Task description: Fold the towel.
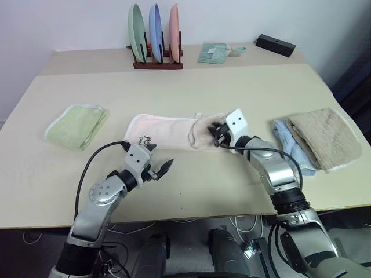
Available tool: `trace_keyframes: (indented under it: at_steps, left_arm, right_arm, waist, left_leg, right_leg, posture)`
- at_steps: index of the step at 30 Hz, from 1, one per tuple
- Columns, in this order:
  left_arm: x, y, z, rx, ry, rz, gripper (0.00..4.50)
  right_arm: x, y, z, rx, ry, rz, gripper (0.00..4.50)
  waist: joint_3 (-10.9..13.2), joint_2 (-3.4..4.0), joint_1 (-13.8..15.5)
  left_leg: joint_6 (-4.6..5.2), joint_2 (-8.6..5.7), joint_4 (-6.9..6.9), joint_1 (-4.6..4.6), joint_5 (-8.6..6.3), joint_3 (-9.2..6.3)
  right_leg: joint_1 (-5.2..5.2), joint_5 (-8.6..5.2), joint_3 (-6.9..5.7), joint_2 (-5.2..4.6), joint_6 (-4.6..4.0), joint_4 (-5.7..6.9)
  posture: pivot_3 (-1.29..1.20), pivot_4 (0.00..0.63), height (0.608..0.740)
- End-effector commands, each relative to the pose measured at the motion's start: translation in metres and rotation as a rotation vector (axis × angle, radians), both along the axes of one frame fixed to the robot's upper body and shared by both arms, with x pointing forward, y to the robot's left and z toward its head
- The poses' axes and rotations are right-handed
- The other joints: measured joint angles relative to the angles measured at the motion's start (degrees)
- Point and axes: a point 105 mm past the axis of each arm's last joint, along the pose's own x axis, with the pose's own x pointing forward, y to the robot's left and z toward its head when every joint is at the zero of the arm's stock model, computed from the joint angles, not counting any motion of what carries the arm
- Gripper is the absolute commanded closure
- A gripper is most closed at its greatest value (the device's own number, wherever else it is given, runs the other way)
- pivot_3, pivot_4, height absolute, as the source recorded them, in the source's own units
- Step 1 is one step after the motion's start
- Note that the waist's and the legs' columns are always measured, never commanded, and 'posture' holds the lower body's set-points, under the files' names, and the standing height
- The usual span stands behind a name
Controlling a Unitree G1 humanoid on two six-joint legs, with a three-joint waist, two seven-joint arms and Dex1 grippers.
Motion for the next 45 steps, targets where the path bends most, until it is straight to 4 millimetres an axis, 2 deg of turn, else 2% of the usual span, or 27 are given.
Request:
trace_keyframes:
  at_steps: [1,3,4,5,8,13,24,27,33,35,40,45]
  left_arm:
    - [-0.002,0.016,0.012,-0.118,0.065,0.134,0.00]
    - [-0.005,0.022,0.006,-0.158,0.141,0.221,0.00]
    - [-0.006,0.025,0.004,-0.165,0.169,0.261,0.00]
    - [-0.005,0.030,0.002,-0.191,0.197,0.317,0.00]
    - [0.001,0.041,-0.003,-0.367,0.299,0.469,0.00]
    - [0.012,0.044,-0.009,-0.693,0.455,0.596,0.00]
    - [0.049,0.047,-0.004,-0.814,0.484,0.641,0.00]
    - [0.053,0.049,-0.002,-0.811,0.462,0.644,0.75]
    - [0.055,0.057,0.001,-0.832,0.426,0.659,3.70]
    - [0.056,0.060,0.006,-0.838,0.397,0.655,4.40]
    - [0.055,0.065,0.028,-0.808,0.277,0.592,4.40]
    - [0.047,0.074,0.055,-0.652,0.106,0.488,4.40]
  right_arm:
    - [-0.015,0.011,0.038,-0.083,-0.181,0.101,1.63]
    - [-0.025,0.021,0.040,-0.120,-0.199,0.173,0.57]
    - [-0.028,0.024,0.041,-0.135,-0.207,0.194,0.18]
    - [-0.031,0.027,0.041,-0.150,-0.222,0.207,0.08]
    - [-0.035,0.033,0.043,-0.162,-0.243,0.230,0.08]
    - [-0.039,0.039,0.035,-0.182,-0.238,0.254,0.08]
    - [-0.043,0.038,0.024,-0.234,-0.236,0.256,0.08]
    - [-0.044,0.035,0.022,-0.249,-0.233,0.249,0.00]
    - [-0.050,0.034,0.015,-0.266,-0.220,0.249,0.00]
    - [-0.053,0.035,0.013,-0.268,-0.216,0.251,0.00]
    - [-0.054,0.035,0.009,-0.277,-0.209,0.253,0.00]
    - [-0.051,0.031,0.009,-0.289,-0.204,0.239,0.00]
  waist:
    - [0.0,-0.02,0.0]
    - [0.0,-0.02,-0.1]
    - [0.0,-0.03,-0.1]
    - [0.0,-0.03,-0.1]
    - [0.0,-0.05,0.1]
    - [0.0,-0.11,0.3]
    - [-0.1,-0.11,0.5]
    - [-0.1,-0.11,0.4]
    - [0.0,-0.13,0.5]
    - [0.0,-0.17,0.6]
    - [0.0,-0.21,0.5]
    - [0.0,-0.22,0.2]
  left_leg:
    - [0.00,0.00,0.00,0.00,0.00,-0.01]
    - [0.00,0.00,0.00,0.00,0.00,-0.01]
    - [0.00,0.00,0.00,0.01,0.00,-0.01]
    - [0.00,0.01,0.00,0.02,0.00,-0.02]
    - [0.00,0.00,0.06,0.01,0.00,-0.03]
    - [-0.01,-0.01,0.10,0.06,0.01,-0.06]
    - [-0.12,-0.03,0.11,0.14,0.07,-0.07]
    - [-0.13,-0.02,0.10,0.14,0.07,-0.07]
    - [-0.14,-0.02,0.09,0.13,0.07,-0.07]
    - [-0.14,-0.02,0.08,0.10,0.07,-0.07]
    - [-0.14,-0.02,0.06,0.06,0.07,-0.07]
    - [-0.15,-0.02,0.01,0.03,0.07,-0.07]
  right_leg:
    - [0.00,0.00,-0.01,0.00,0.00,0.00]
    - [0.01,-0.01,-0.01,0.00,0.01,0.00]
    - [0.01,-0.01,0.00,0.00,0.01,0.00]
    - [0.01,-0.01,-0.01,0.00,0.01,0.01]
    - [0.05,0.00,-0.01,0.00,0.01,0.00]
    - [0.15,0.00,-0.04,0.00,0.01,0.00]
    - [0.26,0.00,-0.05,0.00,0.01,-0.01]
    - [0.25,0.00,-0.05,0.00,0.01,-0.02]
    - [0.24,0.00,-0.05,0.00,0.01,-0.03]
    - [0.23,0.00,-0.05,0.00,0.01,-0.06]
    - [0.16,0.00,-0.05,0.00,0.01,-0.09]
    - [0.11,0.00,-0.05,0.00,0.00,-0.10]
  posture:
    - [0.00,0.150,0.740]
    - [0.00,0.150,0.740]
    - [0.00,0.150,0.740]
    - [0.00,0.150,0.740]
    - [0.00,0.150,0.740]
    - [0.00,0.150,0.740]
    - [0.00,0.150,0.740]
    - [0.00,0.150,0.740]
    - [0.00,0.150,0.740]
    - [0.00,0.150,0.740]
    - [0.00,0.150,0.740]
    - [0.00,0.150,0.740]
